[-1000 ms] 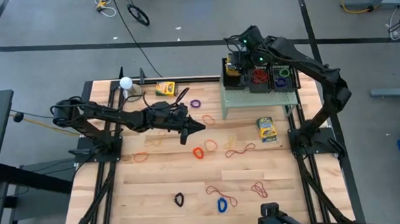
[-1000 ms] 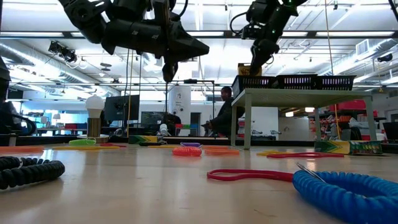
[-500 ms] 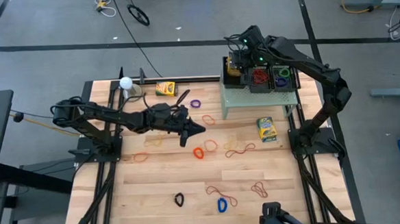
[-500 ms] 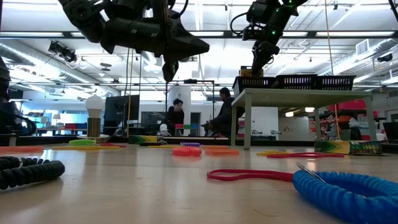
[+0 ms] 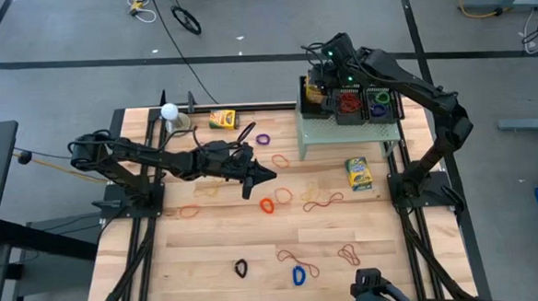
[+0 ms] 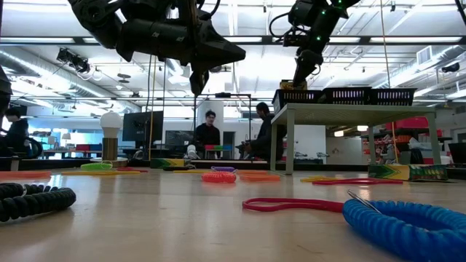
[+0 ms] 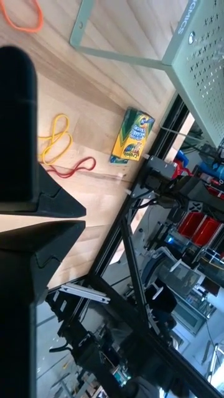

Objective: Pick & Place Office Desk Supplies
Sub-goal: Put the bottom yellow crayon box into the left black basket on the shelf, then put the orange spring keychain into the right black basket on the shelf

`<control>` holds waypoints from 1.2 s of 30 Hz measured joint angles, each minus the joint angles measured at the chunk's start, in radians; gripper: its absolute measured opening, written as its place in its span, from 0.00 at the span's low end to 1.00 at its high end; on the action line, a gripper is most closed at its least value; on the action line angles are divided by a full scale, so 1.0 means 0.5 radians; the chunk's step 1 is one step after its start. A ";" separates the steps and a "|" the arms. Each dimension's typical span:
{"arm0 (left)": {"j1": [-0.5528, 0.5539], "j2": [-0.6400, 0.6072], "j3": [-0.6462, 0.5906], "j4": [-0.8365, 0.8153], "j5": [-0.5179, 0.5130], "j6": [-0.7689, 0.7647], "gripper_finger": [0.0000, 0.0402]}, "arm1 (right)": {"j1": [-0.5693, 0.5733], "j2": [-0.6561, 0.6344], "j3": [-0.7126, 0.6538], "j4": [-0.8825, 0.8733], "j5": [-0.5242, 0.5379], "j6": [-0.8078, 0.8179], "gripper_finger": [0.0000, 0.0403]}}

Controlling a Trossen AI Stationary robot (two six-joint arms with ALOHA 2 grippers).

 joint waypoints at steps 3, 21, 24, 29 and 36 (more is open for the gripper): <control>0.000 0.000 0.000 0.000 0.000 0.000 0.06 | 0.000 0.000 0.000 0.000 0.062 0.007 0.42; 0.000 0.000 0.000 0.002 -0.001 0.015 0.06 | 0.117 -0.124 0.000 0.056 0.224 0.138 0.47; 0.000 0.000 0.000 0.002 -0.001 0.015 0.06 | 0.116 -0.170 0.000 0.028 0.209 0.208 0.46; 0.001 0.001 0.000 0.022 0.091 -0.001 0.06 | 0.134 -0.253 0.000 -0.064 0.164 0.347 0.33; 0.001 0.001 0.002 0.027 0.030 -0.098 0.06 | 0.187 -0.405 -0.012 -0.164 -0.058 0.639 0.02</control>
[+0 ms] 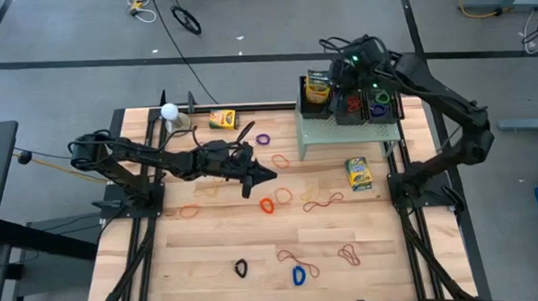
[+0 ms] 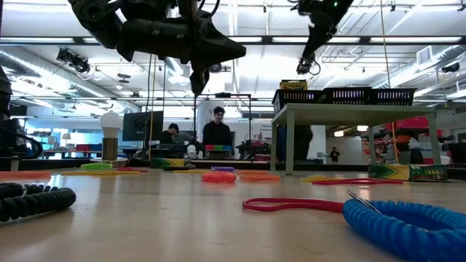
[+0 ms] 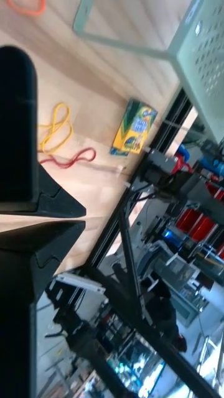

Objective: Pick & Place Office Desk Supplies
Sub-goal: Put the orange spring keychain into the right black basket on the shelf

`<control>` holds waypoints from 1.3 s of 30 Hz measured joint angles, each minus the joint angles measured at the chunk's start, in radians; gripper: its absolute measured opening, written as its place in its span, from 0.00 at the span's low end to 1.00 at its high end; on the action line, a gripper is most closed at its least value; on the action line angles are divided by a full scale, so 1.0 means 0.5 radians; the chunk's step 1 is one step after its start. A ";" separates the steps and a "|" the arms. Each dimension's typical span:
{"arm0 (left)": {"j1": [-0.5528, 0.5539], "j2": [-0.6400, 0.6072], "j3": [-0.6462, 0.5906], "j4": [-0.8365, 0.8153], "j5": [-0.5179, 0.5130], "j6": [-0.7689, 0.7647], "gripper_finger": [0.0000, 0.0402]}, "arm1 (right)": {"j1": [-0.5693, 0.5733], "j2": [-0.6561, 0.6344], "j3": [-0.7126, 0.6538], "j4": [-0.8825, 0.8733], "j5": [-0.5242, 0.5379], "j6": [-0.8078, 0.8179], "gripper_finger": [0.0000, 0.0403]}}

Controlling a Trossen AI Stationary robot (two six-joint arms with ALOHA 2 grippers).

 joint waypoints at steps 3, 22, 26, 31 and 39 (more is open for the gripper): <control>0.001 0.000 0.000 -0.001 -0.073 0.039 0.05 | 0.083 -0.110 -0.128 0.138 -0.090 0.147 0.03; 0.015 -0.322 0.186 -1.361 -0.596 0.114 0.03 | 1.165 -0.806 -1.287 0.977 0.453 1.216 0.01; 0.015 -0.284 0.326 -1.642 -0.613 0.088 0.08 | 1.326 -0.804 -1.495 1.239 0.458 1.385 0.01; 0.013 -0.141 0.357 -1.692 -0.498 -0.016 0.20 | 1.575 -0.803 -1.691 1.440 0.494 1.750 0.01; -0.107 0.211 0.359 -1.606 -0.410 0.060 0.43 | 1.767 -0.803 -1.762 1.450 0.750 1.828 0.01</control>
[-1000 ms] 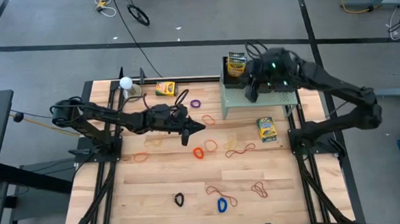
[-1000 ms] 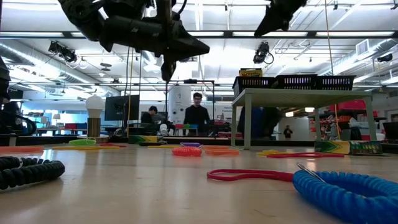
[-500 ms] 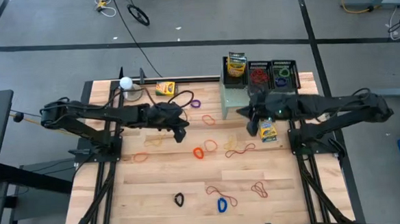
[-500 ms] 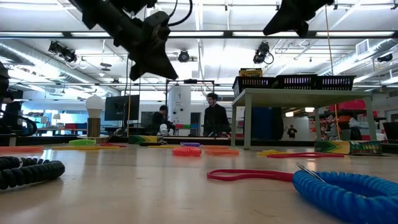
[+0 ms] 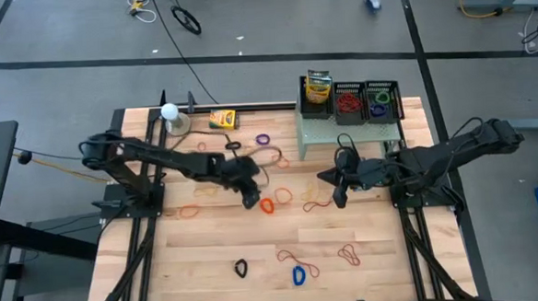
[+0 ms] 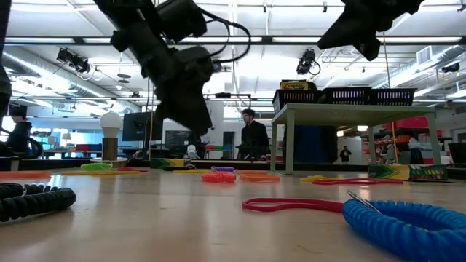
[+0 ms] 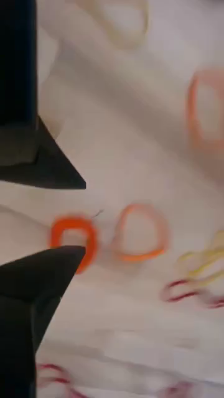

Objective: Pick & Place Office Desk Supplies
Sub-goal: Put the orange spring keychain into the right black basket on the shelf

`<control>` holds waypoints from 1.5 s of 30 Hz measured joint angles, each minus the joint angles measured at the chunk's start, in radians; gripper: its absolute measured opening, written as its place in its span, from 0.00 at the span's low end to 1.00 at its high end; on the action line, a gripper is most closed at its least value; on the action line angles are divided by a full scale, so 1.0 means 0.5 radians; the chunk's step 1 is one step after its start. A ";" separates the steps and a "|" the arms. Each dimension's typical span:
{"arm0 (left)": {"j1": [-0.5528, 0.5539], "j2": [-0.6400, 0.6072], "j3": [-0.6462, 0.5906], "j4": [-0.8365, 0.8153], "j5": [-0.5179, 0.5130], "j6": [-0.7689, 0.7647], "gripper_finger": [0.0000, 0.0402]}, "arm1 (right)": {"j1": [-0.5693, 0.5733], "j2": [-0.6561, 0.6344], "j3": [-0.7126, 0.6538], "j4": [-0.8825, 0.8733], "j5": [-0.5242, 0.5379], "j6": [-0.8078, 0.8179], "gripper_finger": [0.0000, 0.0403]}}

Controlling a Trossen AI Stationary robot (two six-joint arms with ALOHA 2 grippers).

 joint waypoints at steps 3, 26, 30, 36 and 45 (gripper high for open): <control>-0.070 0.120 0.000 0.042 0.010 0.077 0.47 | 0.000 0.000 0.000 -0.002 0.000 -0.016 0.01; -0.166 0.635 0.300 0.060 -0.223 -0.376 0.10 | -0.018 0.000 0.000 -0.004 -0.114 -0.543 0.01; -0.243 0.601 0.293 0.130 -0.414 -0.633 0.03 | -0.018 0.000 0.000 -0.004 -0.115 -0.404 0.01; -0.398 0.594 0.294 0.538 -0.446 -0.475 0.02 | -0.016 0.045 0.002 -0.005 -0.090 -0.072 0.01; -0.245 0.424 -0.201 1.573 -0.198 -0.183 0.02 | 0.038 0.370 0.002 0.102 -0.011 0.434 0.03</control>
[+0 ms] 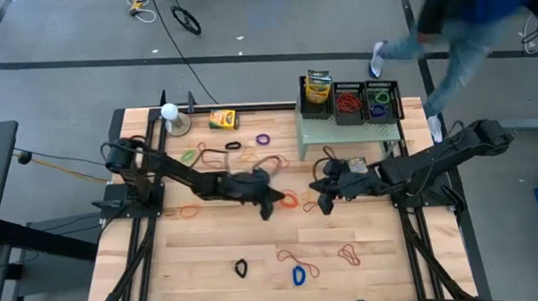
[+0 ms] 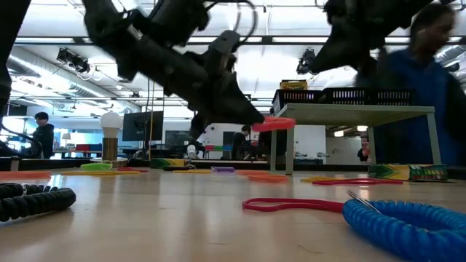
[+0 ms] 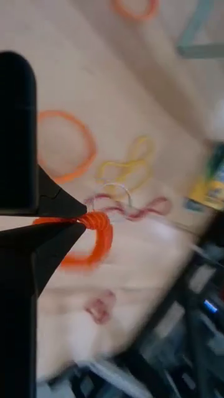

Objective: Pick & Place Office Desk Supplies
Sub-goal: Put the orange spring keychain into the right black basket on the shelf

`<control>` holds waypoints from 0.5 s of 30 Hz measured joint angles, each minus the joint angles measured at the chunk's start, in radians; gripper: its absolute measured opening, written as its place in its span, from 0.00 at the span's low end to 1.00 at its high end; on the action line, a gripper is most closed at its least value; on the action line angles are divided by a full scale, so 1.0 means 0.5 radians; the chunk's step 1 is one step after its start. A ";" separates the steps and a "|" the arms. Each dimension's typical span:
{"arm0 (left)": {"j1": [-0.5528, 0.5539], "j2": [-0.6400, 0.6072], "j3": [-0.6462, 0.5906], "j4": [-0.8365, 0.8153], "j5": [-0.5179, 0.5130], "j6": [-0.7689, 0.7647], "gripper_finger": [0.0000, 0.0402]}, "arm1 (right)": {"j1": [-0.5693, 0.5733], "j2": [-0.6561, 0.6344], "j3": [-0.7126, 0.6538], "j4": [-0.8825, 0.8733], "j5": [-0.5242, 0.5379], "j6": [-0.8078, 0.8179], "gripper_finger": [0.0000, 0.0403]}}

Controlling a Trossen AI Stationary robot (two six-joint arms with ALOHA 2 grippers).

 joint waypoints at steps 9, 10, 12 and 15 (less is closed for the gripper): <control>0.125 -0.128 -0.464 0.791 0.176 -0.079 0.03 | 0.054 0.385 0.000 0.537 -0.035 0.563 0.22; 0.124 -0.131 -0.476 0.799 0.215 -0.083 0.03 | 0.052 0.422 0.001 0.598 -0.035 0.586 0.25; 0.111 -0.126 -0.472 0.811 0.255 -0.080 0.03 | 0.033 0.489 -0.001 0.693 -0.047 0.643 0.31; 0.090 -0.124 -0.474 0.851 0.258 -0.049 0.03 | -0.016 0.570 -0.001 0.770 -0.087 0.795 0.38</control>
